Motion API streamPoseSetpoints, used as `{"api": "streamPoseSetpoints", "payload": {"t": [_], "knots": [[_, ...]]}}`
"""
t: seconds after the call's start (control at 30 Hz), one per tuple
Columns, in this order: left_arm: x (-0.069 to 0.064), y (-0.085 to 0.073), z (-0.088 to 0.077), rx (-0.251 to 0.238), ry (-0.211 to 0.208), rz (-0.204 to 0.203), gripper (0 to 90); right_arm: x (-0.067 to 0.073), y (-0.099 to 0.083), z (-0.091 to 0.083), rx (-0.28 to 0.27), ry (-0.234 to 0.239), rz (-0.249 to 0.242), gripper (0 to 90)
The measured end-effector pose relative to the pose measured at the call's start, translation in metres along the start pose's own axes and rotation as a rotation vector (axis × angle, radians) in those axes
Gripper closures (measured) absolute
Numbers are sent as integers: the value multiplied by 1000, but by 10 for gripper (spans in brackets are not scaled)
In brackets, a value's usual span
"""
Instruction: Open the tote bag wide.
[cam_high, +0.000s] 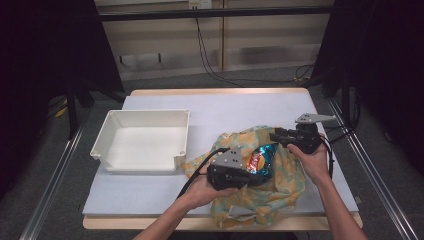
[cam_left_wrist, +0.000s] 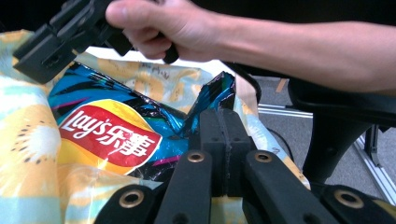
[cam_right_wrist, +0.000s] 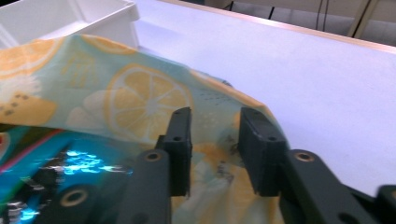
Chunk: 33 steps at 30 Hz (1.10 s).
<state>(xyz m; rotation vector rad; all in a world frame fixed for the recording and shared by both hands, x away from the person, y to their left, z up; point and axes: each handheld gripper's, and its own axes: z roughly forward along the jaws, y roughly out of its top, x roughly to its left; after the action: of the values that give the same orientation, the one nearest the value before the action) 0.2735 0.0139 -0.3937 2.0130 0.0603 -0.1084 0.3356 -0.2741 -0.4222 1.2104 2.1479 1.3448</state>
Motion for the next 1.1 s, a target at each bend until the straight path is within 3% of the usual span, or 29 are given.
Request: {"api": "streamPoseSetpoints", "payload": {"t": [0.13, 0.33, 0.43, 0.63, 1.1], "knots": [[2, 3, -7, -27, 13, -13, 900, -8, -2, 2, -7, -4, 23, 669], [9, 6, -15, -73, 27, -46, 900, -8, 2, -11, -28, -10, 19, 657], [13, 8, -17, -93, 34, -55, 900, -2, 3, -18, -24, -38, -4, 669], [23, 14, -21, -112, 63, -70, 900, 3, -2, -28, -27, -11, 0, 664], [41, 30, -27, -143, 103, -100, 900, 37, -28, -36, 5, 86, -46, 649]]}}
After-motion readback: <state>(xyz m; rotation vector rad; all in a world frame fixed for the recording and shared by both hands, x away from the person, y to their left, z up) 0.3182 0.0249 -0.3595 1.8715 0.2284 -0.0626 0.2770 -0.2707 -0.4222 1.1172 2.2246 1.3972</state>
